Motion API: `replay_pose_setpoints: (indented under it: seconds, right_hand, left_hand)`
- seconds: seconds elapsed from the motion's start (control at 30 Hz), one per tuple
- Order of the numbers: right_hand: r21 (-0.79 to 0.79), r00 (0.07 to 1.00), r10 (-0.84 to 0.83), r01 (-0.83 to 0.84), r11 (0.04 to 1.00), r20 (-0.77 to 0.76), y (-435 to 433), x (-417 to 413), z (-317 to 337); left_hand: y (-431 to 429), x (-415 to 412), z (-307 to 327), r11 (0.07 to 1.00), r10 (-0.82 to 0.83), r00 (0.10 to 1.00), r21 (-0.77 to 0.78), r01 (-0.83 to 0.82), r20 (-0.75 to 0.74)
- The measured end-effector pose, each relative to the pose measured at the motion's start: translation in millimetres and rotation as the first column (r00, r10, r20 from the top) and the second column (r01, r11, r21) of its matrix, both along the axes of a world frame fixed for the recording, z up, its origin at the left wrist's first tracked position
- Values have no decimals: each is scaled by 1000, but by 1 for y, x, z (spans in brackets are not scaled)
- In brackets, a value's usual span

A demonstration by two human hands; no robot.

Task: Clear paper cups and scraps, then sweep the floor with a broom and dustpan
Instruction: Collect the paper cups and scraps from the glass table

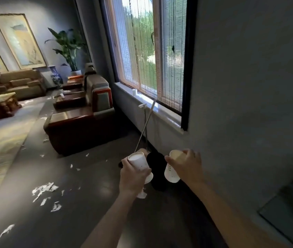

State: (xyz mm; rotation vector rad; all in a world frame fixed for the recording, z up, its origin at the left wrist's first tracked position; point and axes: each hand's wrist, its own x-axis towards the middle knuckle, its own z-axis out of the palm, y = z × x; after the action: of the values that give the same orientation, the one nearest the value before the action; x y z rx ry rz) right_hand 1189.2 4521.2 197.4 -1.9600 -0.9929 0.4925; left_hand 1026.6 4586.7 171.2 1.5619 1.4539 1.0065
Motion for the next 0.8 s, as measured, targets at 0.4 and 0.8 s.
replay_pose_setpoints:
  seconds: [0.4, 0.8]
  right_hand:
    - [-163, 998, -54, 50, 985, -17, 342, 130, -111]
    - [-422, 997, -75, 61, 905, -16, 530, 193, -325]
  left_hand:
    - [338, 146, -103, 983, -158, 983, -106, 148, -93]
    - [562, 231, -330, 855, -394, 915, -401, 329, -91]
